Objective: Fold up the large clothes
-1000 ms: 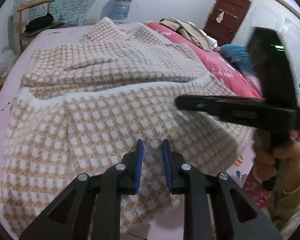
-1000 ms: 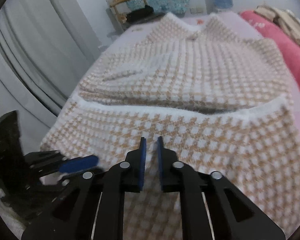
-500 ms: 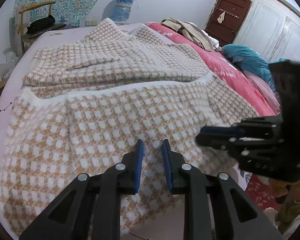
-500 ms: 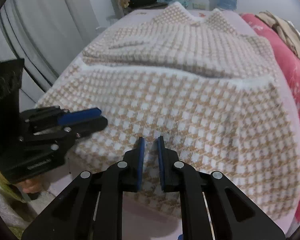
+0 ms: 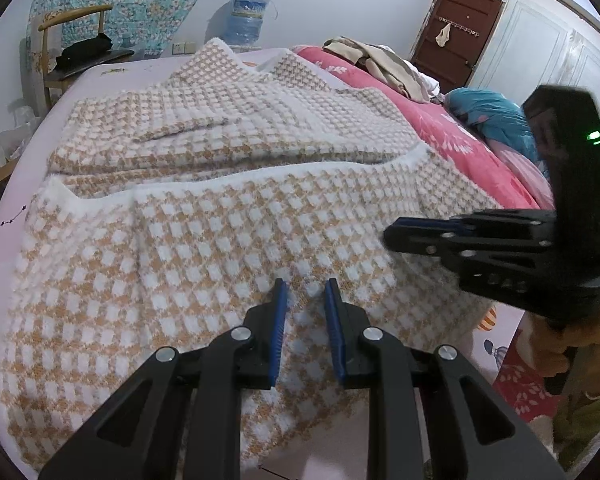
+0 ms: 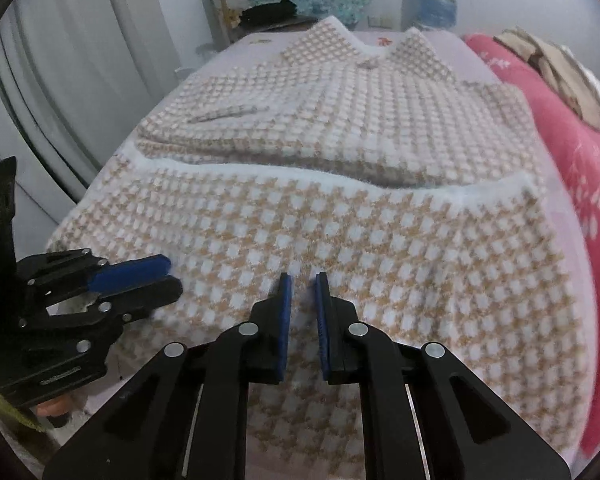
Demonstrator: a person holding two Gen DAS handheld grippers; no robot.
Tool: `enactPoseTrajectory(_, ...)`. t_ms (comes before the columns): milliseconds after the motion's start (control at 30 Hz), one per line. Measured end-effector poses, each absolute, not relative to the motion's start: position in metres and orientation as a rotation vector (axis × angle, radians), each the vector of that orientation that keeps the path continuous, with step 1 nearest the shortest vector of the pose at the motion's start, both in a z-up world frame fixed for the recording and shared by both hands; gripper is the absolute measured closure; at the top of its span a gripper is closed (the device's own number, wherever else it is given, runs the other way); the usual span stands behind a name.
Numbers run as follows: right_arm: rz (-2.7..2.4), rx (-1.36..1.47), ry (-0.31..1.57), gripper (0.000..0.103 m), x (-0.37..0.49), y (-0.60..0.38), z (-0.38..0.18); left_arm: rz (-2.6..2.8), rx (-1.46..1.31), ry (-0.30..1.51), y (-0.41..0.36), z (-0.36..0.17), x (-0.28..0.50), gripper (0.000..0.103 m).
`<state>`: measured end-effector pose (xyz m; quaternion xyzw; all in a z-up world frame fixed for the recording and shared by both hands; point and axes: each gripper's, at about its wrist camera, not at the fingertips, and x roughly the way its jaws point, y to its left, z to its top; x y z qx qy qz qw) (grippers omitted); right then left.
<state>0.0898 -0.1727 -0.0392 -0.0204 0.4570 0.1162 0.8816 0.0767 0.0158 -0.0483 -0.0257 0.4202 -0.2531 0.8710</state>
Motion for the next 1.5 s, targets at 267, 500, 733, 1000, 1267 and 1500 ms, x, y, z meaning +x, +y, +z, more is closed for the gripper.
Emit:
enactPoseTrajectory(267,0.258,-0.004,0.946,0.094,0.098,-0.172,-0.055,-0.53,-0.059,0.894,0.016,-0.042,0.077,0.083)
enactPoseTrajectory(500,0.284,0.043,0.966,0.092,0.089,-0.178,-0.039,-0.702,-0.104,0.833,0.016,-0.004,0.055,0.082)
enactPoseTrajectory(733,0.356,-0.008,0.981,0.093,0.049,-0.168,-0.039,-0.685,-0.045,0.926,-0.005,-0.033,0.047,0.082)
enactPoseTrajectory(1000,0.346,0.006,0.968,0.092,0.039,-0.168,-0.04,-0.656,-0.031,0.868,-0.009,-0.02,0.043,0.082)
enactPoseTrajectory(1267,0.348,-0.05,0.974,0.092,0.032,-0.16,-0.057,-0.563,-0.02,0.922,-0.006,-0.043,0.05,0.082)
enactPoseTrajectory(1500,0.269,-0.06,0.965,0.092,0.025,-0.181,-0.047,-0.448,-0.081,0.938,0.036,-0.056,0.048,0.082)
